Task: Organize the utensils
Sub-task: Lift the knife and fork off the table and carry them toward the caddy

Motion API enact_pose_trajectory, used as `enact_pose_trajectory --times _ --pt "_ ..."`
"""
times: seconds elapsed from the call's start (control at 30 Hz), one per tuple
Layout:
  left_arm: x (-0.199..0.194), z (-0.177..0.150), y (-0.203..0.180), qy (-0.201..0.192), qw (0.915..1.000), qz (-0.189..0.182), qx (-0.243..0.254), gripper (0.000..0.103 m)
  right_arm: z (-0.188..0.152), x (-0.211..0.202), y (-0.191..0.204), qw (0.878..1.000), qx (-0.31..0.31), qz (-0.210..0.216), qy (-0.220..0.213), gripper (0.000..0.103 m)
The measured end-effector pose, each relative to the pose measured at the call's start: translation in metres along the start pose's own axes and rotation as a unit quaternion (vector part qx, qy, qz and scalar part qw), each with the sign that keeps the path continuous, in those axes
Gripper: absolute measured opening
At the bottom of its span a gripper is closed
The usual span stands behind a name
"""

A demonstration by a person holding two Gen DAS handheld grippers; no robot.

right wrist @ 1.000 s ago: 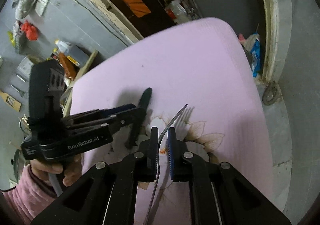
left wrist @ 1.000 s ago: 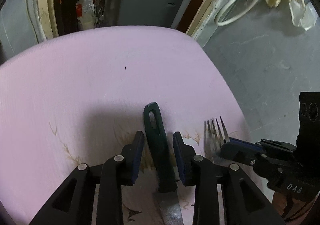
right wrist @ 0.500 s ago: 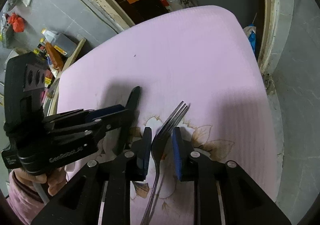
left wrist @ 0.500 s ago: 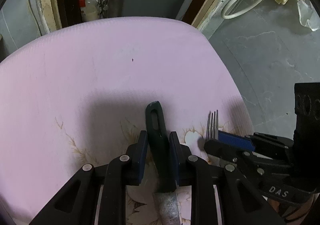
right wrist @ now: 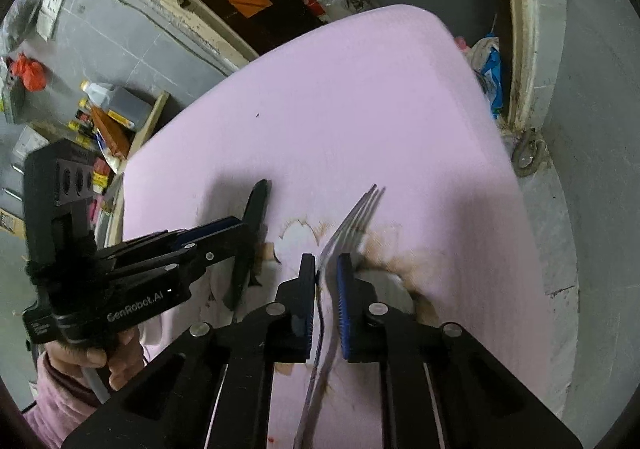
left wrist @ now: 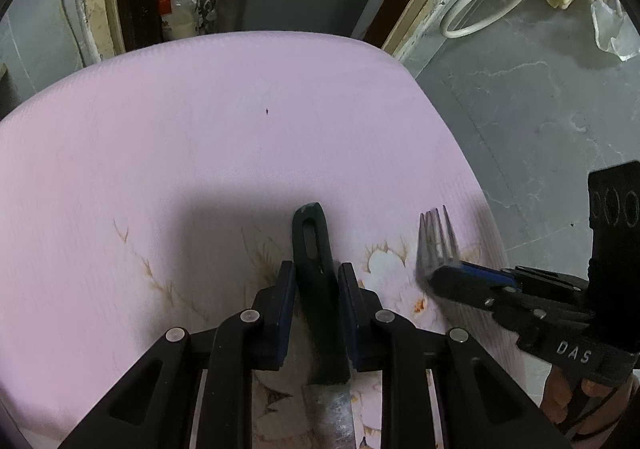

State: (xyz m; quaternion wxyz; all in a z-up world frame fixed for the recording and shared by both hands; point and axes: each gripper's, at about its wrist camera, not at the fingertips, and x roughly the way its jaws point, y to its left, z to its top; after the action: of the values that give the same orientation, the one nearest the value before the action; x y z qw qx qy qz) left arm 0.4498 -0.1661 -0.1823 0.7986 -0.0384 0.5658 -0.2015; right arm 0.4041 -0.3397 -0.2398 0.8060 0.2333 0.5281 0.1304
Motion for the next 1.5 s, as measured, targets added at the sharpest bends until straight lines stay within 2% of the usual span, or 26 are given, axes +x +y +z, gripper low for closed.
enact_pose_trajectory --times 0.1,0.33,0.47,0.7,0.93,1.13,1.5 --pt "-0.001 -0.003 0.001 0.005 1.0 -0.001 0.0 0.02 0.0 -0.001 -0.006 1.0 0.011 0.01 0.0 0.009" --pt "0.002 0.005 0.002 0.035 0.9993 -0.005 0.01 0.021 0.016 0.022 -0.007 0.999 0.014 0.026 0.03 0.009" --pt "0.002 0.005 0.0 0.033 0.9994 -0.002 0.009 0.02 0.019 0.022 -0.011 0.998 0.025 0.042 0.026 0.008" --pt "-0.011 -0.019 0.007 -0.007 0.9995 -0.026 -0.016 0.019 -0.008 -0.003 0.0 0.995 0.02 0.09 -0.024 0.005" --pt "-0.049 -0.049 -0.003 -0.069 0.9973 -0.024 0.011 0.019 -0.033 -0.035 0.018 0.992 -0.016 0.095 -0.081 0.004" --pt "-0.087 -0.076 -0.011 -0.129 0.991 -0.018 0.03 0.019 -0.046 -0.067 0.034 0.986 -0.055 0.09 -0.127 0.003" --pt "-0.147 -0.118 -0.016 -0.207 0.977 -0.022 0.045 0.019 -0.066 -0.093 0.052 0.979 -0.083 0.091 -0.162 0.003"
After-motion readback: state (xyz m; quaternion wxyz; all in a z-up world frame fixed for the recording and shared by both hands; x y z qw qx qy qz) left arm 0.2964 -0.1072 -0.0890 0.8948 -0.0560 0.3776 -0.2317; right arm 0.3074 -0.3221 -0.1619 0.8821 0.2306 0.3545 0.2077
